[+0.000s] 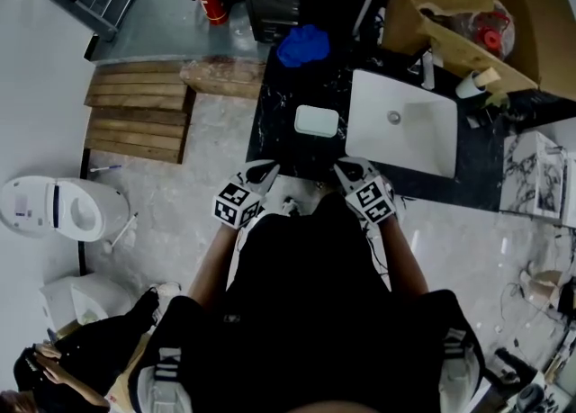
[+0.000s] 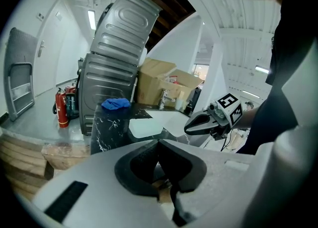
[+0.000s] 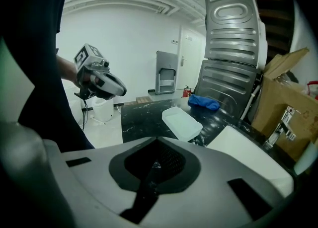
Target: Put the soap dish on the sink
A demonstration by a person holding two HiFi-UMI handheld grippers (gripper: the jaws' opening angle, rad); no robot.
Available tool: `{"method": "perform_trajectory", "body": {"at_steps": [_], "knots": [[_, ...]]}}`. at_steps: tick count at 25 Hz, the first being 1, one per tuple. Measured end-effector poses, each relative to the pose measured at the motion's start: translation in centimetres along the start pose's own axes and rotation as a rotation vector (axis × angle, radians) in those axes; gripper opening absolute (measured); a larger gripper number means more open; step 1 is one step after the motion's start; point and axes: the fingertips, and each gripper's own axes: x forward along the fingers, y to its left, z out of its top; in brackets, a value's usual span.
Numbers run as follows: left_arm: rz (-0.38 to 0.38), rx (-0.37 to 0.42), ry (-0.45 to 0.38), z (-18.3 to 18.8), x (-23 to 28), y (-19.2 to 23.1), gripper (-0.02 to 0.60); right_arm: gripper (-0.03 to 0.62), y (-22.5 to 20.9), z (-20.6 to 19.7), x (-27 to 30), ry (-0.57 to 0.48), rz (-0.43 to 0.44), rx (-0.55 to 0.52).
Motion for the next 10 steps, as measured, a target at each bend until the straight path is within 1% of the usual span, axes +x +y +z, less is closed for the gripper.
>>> {"method": "perform_trajectory", "body": {"at_steps": [4, 10], "knots": [[0.004, -0.004, 0.006, 0.2, 0.3, 0.1, 0.0, -0.005, -0.3, -0.6, -0.2, 0.0, -0.006, 0.021], [0.016, 0.008, -0.002, 0.9, 1.4, 0.5, 0.0, -0.005, -1.0, -0.5, 0.3, -0.008, -0.006, 0.012]]}}
